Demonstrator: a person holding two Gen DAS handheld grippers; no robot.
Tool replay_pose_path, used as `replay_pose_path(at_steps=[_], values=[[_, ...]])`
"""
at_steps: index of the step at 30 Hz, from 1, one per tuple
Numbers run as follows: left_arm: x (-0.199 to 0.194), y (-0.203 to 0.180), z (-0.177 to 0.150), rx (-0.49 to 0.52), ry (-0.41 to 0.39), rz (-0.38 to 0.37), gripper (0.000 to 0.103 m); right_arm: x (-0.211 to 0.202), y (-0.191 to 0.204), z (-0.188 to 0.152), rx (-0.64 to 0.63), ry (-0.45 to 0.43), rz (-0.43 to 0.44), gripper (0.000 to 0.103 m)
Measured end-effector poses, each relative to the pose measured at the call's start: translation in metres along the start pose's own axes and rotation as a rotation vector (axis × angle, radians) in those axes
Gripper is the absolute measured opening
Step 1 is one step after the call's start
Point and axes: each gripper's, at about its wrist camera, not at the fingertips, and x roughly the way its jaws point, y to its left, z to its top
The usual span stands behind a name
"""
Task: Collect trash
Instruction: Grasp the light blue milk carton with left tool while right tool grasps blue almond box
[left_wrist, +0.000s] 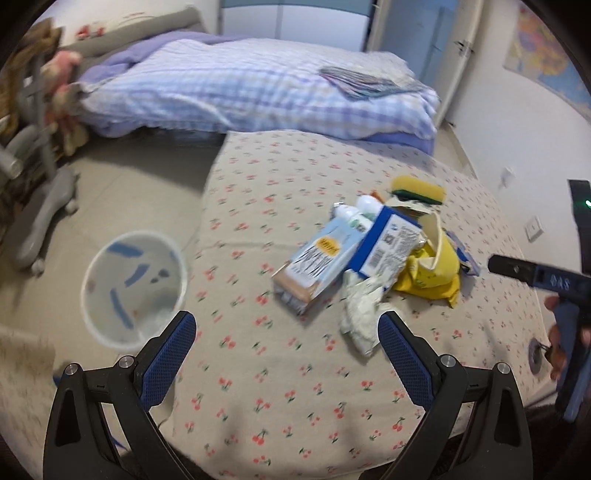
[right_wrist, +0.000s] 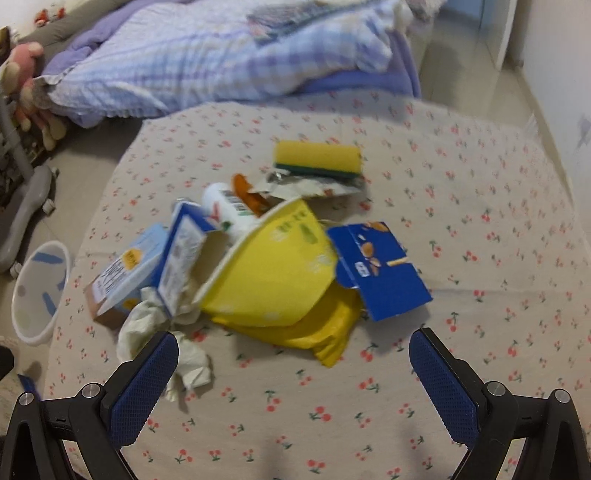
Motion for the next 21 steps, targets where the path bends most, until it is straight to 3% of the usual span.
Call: replay_pose_path(at_steps=[3, 7, 9, 15, 21], values=[[0.024, -0.008, 0.017, 0.05, 0.035, -0.019, 0.098, 0.012, -0.022, 0.014, 0.063, 0.05, 0.03, 0.103], [0.066, -0.01, 0.03, 0.101, 0.085, -0.018, 0.081, 0.032, -0.042, 0.022, 0.134, 0.094, 0.047, 0.103], [0.091, -0.01, 0.037, 0.106, 0.147, -0.022, 0.077, 0.045, -0.047, 0.026, 0.155, 0.142, 0.08, 0.102], [0.135, -0.018, 0.051, 0.185, 0.225, -0.024, 0.077, 0.065, -0.06, 0.046, 0.154, 0.16, 0.047, 0.102], [0.159, -0.024, 0.059, 0.176, 0.269, -0.081, 0.077, 0.091, -0.077, 0.054, 0.135, 0.219, 0.062, 0.102]])
